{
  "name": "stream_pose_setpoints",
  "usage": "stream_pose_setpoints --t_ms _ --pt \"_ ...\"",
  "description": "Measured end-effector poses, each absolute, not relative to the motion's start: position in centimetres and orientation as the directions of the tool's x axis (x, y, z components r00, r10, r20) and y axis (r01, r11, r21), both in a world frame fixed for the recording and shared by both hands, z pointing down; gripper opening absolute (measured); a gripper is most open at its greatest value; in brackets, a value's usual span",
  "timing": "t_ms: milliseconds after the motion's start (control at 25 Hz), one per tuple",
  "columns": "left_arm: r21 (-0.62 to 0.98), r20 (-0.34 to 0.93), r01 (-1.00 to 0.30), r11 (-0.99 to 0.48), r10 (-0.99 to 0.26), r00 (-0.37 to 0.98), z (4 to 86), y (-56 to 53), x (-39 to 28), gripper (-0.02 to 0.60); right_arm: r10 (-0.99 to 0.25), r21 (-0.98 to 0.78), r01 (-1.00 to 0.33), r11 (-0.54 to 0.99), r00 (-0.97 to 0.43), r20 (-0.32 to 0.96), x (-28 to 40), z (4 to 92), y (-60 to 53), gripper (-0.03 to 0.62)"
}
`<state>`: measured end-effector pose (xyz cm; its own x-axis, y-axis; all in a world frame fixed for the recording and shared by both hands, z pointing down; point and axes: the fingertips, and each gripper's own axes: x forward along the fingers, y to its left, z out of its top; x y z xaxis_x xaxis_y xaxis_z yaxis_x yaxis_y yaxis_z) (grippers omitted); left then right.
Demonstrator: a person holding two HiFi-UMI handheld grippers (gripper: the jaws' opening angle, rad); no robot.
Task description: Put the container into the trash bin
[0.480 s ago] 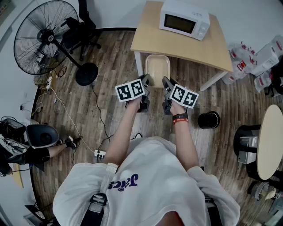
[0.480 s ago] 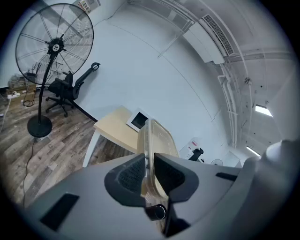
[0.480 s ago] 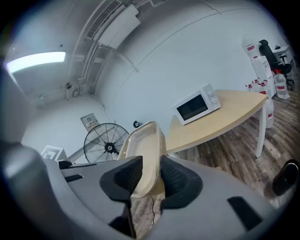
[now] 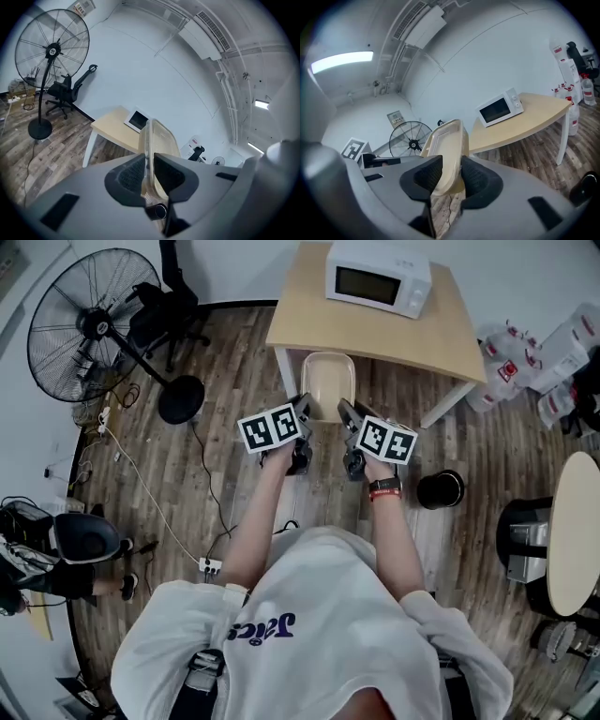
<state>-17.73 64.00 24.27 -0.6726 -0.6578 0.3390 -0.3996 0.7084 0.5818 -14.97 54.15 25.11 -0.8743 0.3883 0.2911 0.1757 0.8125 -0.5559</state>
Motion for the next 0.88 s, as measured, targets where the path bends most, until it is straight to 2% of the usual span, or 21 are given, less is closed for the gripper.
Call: stream_pose_setpoints --t_ms 200,560,880 --pt "0.559 0.348 -0.438 0.704 -0.679 -0.647 23.8 60.1 -15.9 0.067 0.375 -0.604 0.134 0.786 -0.879 0.294 -12.8 25.3 50.3 0.143" --pt "0.541 0.386 -0.501 0.676 -0.728 -0.566 25.2 51.7 -14.0 0.066 0.274 -0.615 0.021 0.788 -0.907 0.32 -9.9 26.7 42.3 0.144" --pt "0.546 0.403 -0.595 0.59 -0.807 -0.431 26.1 43.7 -13.2 0.066 0.126 -0.641 -0.121 0.758 -0.937 0.325 -7.6 27.8 35.2 0.144"
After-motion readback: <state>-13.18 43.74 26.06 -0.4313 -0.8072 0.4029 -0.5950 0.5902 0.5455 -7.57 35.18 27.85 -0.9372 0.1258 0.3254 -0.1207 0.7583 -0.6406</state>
